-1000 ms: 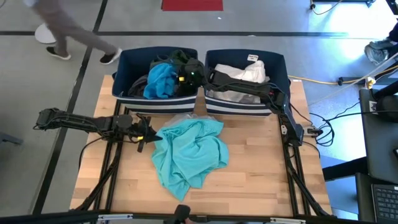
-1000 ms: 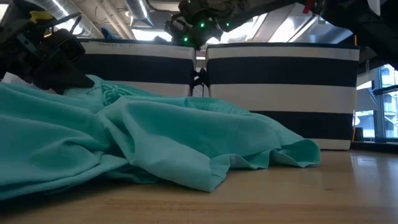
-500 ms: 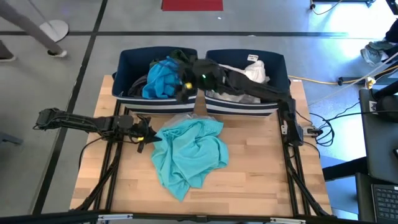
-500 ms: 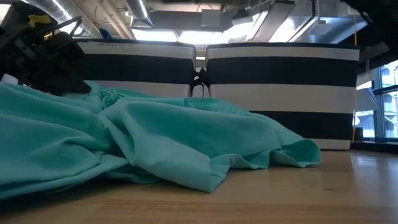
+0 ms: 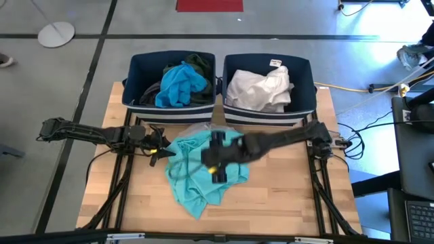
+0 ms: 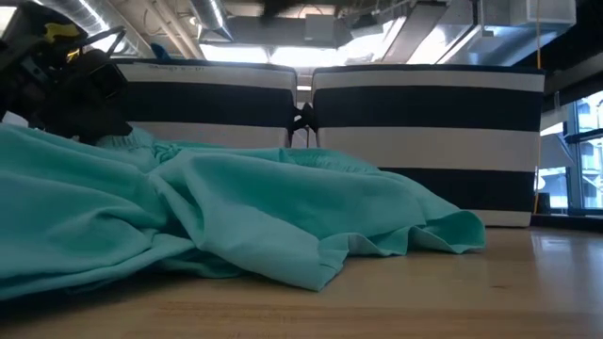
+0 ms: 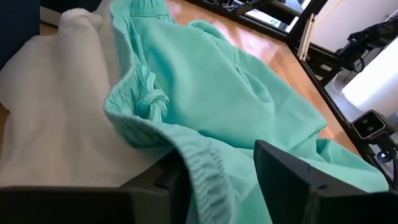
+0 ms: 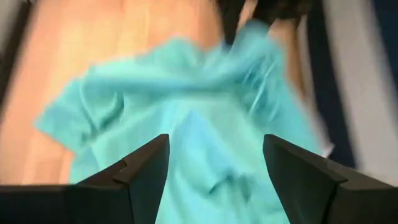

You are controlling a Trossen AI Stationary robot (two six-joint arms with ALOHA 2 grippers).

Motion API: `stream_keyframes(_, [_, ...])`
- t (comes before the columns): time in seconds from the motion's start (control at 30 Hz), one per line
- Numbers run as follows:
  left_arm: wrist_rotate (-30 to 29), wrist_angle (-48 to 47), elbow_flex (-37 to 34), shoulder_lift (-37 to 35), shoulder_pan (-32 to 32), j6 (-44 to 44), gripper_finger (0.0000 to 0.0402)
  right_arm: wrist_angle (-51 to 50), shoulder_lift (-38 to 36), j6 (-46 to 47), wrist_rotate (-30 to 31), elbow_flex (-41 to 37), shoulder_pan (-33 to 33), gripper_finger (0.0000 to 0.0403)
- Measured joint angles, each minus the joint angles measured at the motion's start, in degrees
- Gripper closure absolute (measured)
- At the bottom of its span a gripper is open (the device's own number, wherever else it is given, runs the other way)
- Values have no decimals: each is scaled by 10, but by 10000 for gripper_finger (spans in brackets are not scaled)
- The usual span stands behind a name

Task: Sort clothes
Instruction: Put the light blue shorts into the left blue laundry bin

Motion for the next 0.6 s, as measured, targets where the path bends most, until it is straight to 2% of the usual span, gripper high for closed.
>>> stream_keyframes(0.17, [0,4,11,0,0,-16,247,57,0,43,10,-148,15,141])
stream_keyframes(0.27, [0,-12,11,0,0,-33,247,85,0,54,14,-211,12,141])
stream_keyframes(0.4, [-1,-79,25,0,3,-45,247,103,-2,63,19,-249,9,141])
stream_keyframes(0.6, [-2,-188,101,0,5,-20,247,137,-4,49,26,-287,9,141])
